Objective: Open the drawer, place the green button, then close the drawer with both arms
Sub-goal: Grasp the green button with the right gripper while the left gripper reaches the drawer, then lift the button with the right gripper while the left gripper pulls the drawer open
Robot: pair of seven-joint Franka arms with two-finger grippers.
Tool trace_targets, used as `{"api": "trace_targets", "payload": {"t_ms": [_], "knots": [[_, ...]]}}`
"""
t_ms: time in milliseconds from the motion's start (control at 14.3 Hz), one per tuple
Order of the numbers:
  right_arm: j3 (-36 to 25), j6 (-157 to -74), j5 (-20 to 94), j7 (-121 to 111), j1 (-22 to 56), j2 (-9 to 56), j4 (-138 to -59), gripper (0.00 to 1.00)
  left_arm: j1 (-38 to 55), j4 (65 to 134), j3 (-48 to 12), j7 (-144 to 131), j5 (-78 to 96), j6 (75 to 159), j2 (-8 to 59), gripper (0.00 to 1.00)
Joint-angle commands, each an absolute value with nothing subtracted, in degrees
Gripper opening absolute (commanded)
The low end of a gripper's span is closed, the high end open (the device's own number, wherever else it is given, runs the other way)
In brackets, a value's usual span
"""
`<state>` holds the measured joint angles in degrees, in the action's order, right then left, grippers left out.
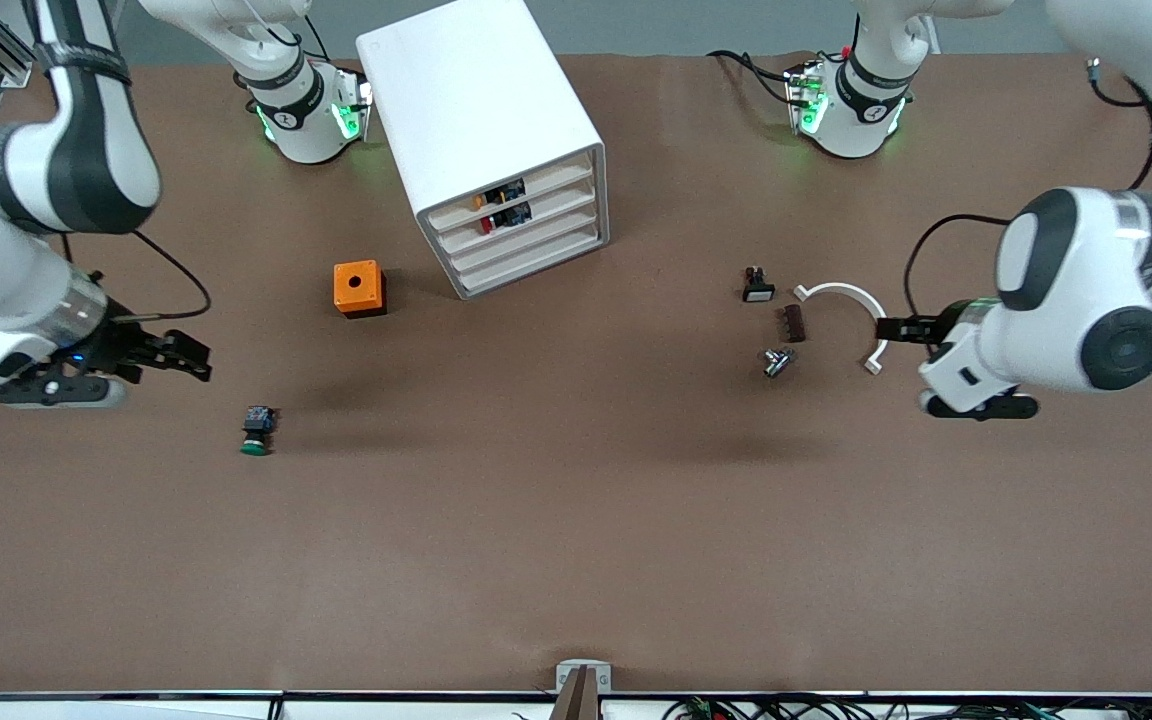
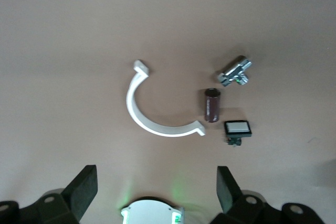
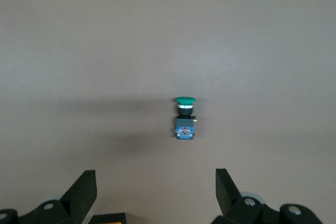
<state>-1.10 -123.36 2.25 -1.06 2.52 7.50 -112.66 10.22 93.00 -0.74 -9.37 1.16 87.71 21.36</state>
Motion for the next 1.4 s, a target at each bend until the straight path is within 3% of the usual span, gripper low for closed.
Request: {"api": "trace_targets", "payload": {"t_ms": [0,350,700,1260,1330], "knots": [[-1.1,-127.9,3.1,-2.0,4.0,11.4,-114.1,1.00,14.1,91.1,-0.7,-17.1,0.6,87.3,23.8,1.00],[-1.2,-132.6,3.0,-1.9,2.7,19.5,-114.1,1.00,20.7,88.4,-1.8,-44.9,11.2,87.5,29.3,1.00],[-1.2,-138.2,3.0,-1.9,0.7,26.1,-114.0,1.00,20.5,83.2,-5.3,-71.2,30.6,87.7,38.4,1.00],[-1.2,-142.5,3.0,-4.1,-1.8,30.3,-113.7,0.99,21.7,78.1,-7.2,-106.5,47.0,90.3,52.5,1.00],[-1.2,-142.4,3.0,-4.4,-1.8,30.3,-113.7,0.75,21.9,78.0,-7.6,-110.3,47.7,90.2,53.8,1.00]]}}
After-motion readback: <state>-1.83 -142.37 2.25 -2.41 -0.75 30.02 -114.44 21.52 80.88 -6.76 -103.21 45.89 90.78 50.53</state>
